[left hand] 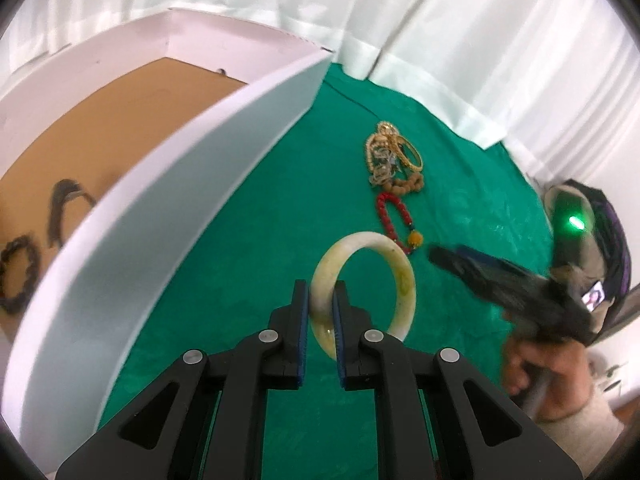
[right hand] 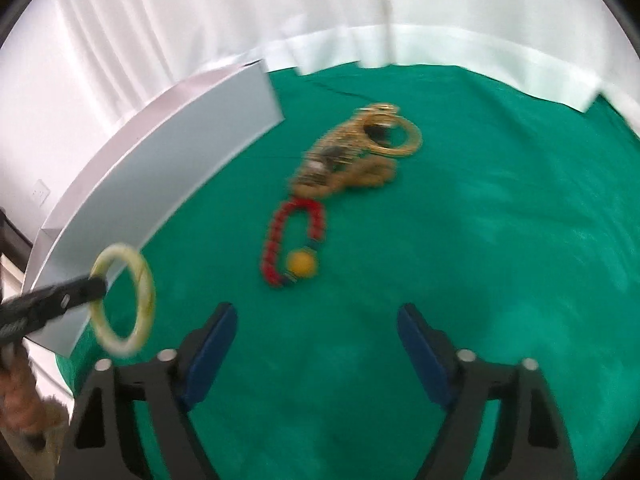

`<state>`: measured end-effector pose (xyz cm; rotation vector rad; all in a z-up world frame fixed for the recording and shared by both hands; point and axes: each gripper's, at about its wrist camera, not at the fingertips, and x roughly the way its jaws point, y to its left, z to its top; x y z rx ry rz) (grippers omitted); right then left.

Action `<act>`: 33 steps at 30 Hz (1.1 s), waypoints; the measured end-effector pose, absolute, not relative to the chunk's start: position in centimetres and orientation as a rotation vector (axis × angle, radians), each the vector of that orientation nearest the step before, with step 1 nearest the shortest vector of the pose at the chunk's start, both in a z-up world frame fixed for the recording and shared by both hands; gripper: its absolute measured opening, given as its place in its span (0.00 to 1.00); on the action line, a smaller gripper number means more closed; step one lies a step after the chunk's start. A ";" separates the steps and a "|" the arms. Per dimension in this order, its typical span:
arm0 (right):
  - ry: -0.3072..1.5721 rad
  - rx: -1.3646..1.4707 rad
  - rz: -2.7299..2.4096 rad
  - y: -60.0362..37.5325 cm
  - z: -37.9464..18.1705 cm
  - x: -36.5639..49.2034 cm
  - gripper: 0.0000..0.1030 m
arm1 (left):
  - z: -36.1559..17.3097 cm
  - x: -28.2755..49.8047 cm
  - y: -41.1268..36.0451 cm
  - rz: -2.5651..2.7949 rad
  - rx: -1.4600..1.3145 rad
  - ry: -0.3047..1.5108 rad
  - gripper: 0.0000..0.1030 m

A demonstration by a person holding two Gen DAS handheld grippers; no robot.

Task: Organize jewelry
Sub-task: 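Grasp the cream bangle with the left tool while the right tool grasps the red bead strand, then carry the bangle and red strand into the white box and release them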

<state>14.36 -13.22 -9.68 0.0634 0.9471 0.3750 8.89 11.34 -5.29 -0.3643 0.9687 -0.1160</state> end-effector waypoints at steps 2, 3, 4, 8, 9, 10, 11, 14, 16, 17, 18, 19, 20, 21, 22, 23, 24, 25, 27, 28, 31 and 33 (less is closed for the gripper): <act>0.954 0.098 0.310 -12.5 -10.4 15.6 0.52 | -5.0 8.3 11.9 -0.108 -0.367 0.957 0.09; 0.959 0.100 0.293 -12.2 -10.7 16.0 0.39 | -4.9 8.0 12.3 -0.104 -0.370 0.954 0.09; 0.963 0.083 0.269 -11.7 -11.1 16.2 0.35 | -5.0 7.8 12.5 -0.101 -0.374 0.953 0.09; 0.958 -0.019 0.281 -10.1 -11.1 15.4 0.28 | -5.3 7.4 13.3 -0.080 -0.371 0.956 0.10; 0.963 -0.056 0.283 -9.7 -11.1 15.2 0.26 | -5.5 7.5 13.2 -0.075 -0.367 0.958 0.10; 0.965 -0.085 0.281 -9.6 -11.1 15.1 0.18 | -5.8 7.7 13.1 -0.072 -0.369 0.962 0.10; 0.969 -0.090 0.283 -9.7 -11.0 15.1 0.17 | -5.9 7.8 13.2 -0.075 -0.377 0.966 0.10; 0.985 0.034 0.318 -11.8 -9.8 15.0 0.17 | -5.4 7.4 13.6 -0.089 -0.400 0.959 0.11; 0.973 0.098 0.358 -13.0 -7.9 14.8 0.17 | -4.4 6.9 14.0 -0.098 -0.415 0.947 0.11; 0.970 0.118 0.376 -13.3 -6.9 14.8 0.17 | -3.9 6.7 14.4 -0.105 -0.428 0.941 0.11; 0.961 0.131 0.392 -13.7 -5.7 14.6 0.17 | -3.2 6.6 14.7 -0.112 -0.443 0.937 0.11; 0.951 0.136 0.405 -14.0 -4.5 14.4 0.17 | -2.5 6.3 15.2 -0.120 -0.455 0.931 0.11; 0.944 0.139 0.419 -14.1 -3.5 14.1 0.17 | -1.8 6.1 15.6 -0.129 -0.465 0.924 0.11; 0.939 0.142 0.434 -14.0 -2.4 14.0 0.17 | -0.8 5.9 16.1 -0.137 -0.475 0.916 0.11; 0.932 0.139 0.451 -13.8 -1.2 13.9 0.17 | 0.1 5.8 16.7 -0.143 -0.487 0.907 0.11; 0.918 0.127 0.467 -13.4 -0.1 13.7 0.17 | 0.9 5.6 17.4 -0.147 -0.500 0.898 0.11; 0.906 0.117 0.480 -13.1 0.8 13.6 0.17 | 1.9 5.4 18.5 -0.146 -0.518 0.885 0.11; 0.890 0.107 0.501 -12.4 1.8 13.4 0.17 | 2.7 5.2 19.5 -0.138 -0.529 0.874 0.11; 0.860 0.095 0.550 -10.6 3.8 13.4 0.17 | 4.4 5.1 21.9 -0.093 -0.534 0.846 0.11; 0.849 0.092 0.571 -9.7 4.4 13.5 0.17 | 4.8 5.1 22.9 -0.064 -0.527 0.836 0.11; 0.817 0.081 0.659 -5.8 6.4 13.9 0.17 | 5.4 5.7 26.1 0.050 -0.501 0.818 0.11; 0.806 0.069 0.712 -3.0 7.3 13.7 0.17 | 4.8 6.6 28.2 0.113 -0.497 0.826 0.11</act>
